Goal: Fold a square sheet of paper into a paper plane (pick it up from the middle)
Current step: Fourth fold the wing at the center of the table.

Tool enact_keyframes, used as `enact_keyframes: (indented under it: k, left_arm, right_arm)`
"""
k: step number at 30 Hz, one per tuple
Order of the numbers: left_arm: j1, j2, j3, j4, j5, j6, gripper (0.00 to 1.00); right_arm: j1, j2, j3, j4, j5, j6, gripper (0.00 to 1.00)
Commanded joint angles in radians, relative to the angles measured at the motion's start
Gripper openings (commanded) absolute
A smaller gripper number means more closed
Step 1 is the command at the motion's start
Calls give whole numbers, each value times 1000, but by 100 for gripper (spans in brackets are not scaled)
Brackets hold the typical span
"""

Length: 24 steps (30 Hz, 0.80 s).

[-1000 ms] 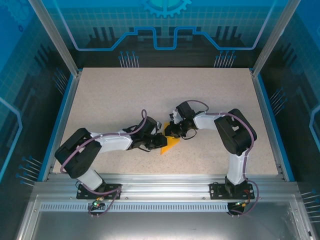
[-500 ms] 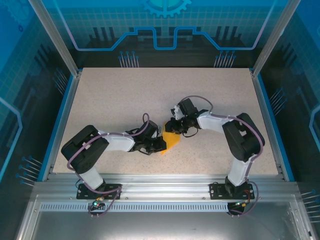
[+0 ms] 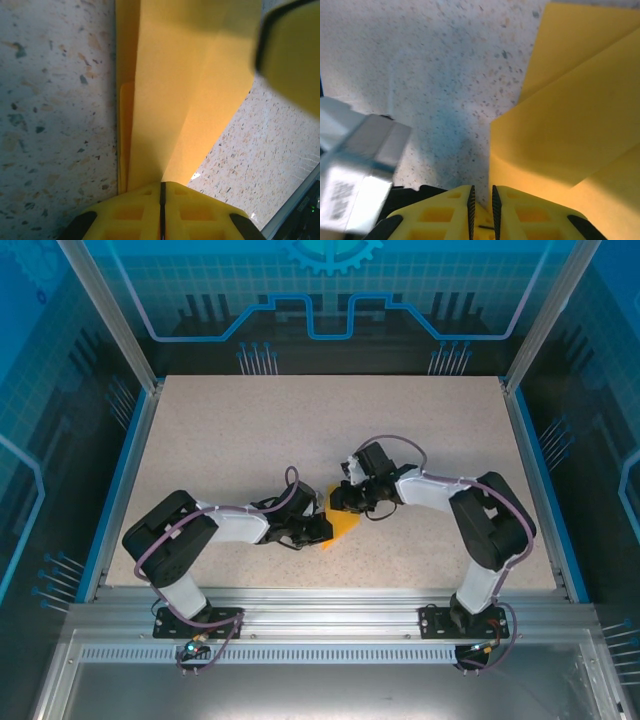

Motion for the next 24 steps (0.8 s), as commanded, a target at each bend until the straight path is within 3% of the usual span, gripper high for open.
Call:
enact_keyframes:
  k: [1,9,24]
  left_arm:
    - [-6,24,-38,-85,-32,3,10]
    - [-6,25,-49,-93,-36,9,10]
    - [-6,34,-88,-80,-39,7,9]
  right_arm:
    - [5,58,18,43,-43,16,19]
    - [-56,122,27,29,56,-7,19]
    - [-222,224,162,-55,25,-81,19]
